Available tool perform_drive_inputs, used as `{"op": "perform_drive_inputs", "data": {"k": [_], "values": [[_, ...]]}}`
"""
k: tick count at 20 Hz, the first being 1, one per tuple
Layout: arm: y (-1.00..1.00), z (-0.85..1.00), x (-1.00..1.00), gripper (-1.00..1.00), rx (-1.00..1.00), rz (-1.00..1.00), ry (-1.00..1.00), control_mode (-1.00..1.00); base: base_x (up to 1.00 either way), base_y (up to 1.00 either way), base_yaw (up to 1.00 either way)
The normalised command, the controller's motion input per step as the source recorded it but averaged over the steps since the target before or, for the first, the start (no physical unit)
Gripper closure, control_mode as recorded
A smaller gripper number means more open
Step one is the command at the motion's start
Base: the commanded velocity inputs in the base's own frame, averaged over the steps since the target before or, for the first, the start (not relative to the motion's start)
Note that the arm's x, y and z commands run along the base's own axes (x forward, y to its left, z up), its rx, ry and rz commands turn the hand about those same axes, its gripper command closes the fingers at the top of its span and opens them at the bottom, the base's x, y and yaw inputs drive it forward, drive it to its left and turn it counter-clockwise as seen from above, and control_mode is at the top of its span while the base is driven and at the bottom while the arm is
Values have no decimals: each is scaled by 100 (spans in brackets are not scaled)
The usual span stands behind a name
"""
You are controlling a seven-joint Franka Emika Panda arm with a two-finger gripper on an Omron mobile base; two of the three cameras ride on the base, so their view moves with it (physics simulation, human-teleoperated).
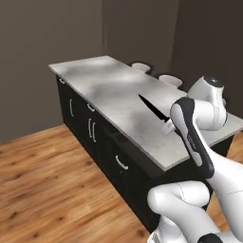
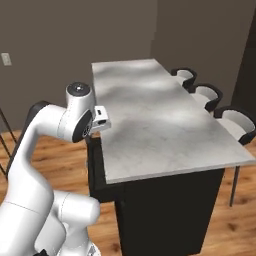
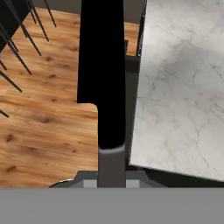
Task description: Pick up the metallic utensils from the counter and place them in the open drawer. Make sure not to pick up any wooden utensils.
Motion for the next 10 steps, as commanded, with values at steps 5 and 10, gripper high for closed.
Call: {"op": "perform_drive_inputs", "data": {"k": [5, 10], "values": [[0, 0, 0, 100, 0, 0, 0, 100, 0, -45, 37], [0, 0, 0, 100, 0, 0, 0, 100, 0, -5, 14]]}}
